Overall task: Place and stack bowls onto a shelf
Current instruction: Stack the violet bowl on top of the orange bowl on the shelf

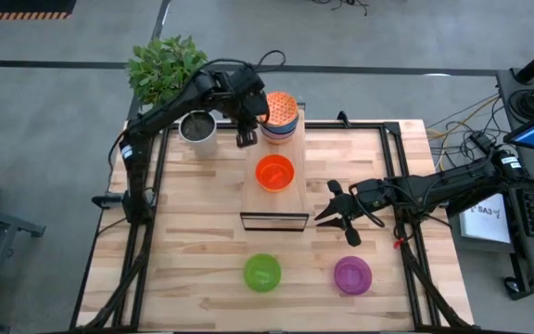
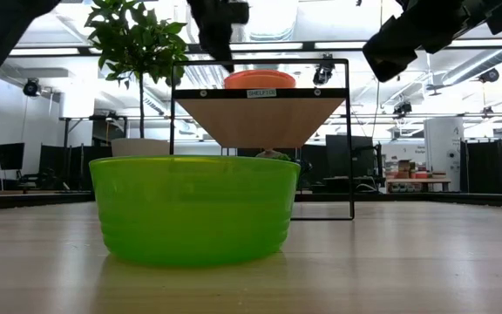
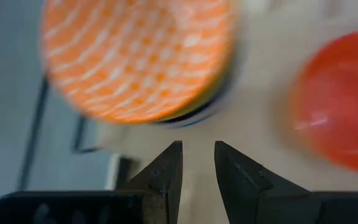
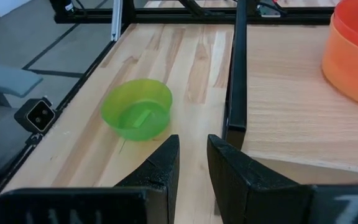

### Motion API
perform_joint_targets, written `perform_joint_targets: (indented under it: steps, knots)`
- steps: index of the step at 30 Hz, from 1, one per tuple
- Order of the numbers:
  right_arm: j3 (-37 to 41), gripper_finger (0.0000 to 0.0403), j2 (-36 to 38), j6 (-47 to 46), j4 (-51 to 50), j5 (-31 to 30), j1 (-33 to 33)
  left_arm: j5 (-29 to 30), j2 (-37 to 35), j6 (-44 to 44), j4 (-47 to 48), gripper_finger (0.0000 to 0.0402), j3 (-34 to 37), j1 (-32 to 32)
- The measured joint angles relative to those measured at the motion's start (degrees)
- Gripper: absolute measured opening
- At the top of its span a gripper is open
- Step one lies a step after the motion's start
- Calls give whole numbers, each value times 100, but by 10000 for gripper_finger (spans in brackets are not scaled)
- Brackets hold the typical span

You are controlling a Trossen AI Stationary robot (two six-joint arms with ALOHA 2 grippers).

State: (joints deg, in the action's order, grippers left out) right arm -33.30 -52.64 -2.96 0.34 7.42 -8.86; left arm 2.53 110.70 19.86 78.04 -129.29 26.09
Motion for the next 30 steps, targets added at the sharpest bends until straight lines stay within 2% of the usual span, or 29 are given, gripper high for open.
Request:
perform_joint_targets:
  steps: [3, 12, 16, 21, 27, 30]
  knots:
    - [0, 72, 0, -116, 29, -4, 0, -244, -143, -150, -9, 75, 2, -321]
    - [0, 72, 0, -678, 44, 1, -60, -267, -333, -243, 3, 75, 58, -1765]
    - [0, 71, 0, -860, 42, 7, -350, -288, -548, -273, 9, 75, 463, -2306]
    - [0, 65, 0, -1287, 37, 9, -820, -208, -1319, -806, -783, 75, 1852, -2809]
    - [0, 58, 0, -2195, -133, 10, -1003, 478, -2682, -1748, -2837, 75, 4151, -3490]
    - [-117, 56, 0, -2659, -598, 11, -1002, 892, -3275, -1997, -4125, 75, 5269, -3896]
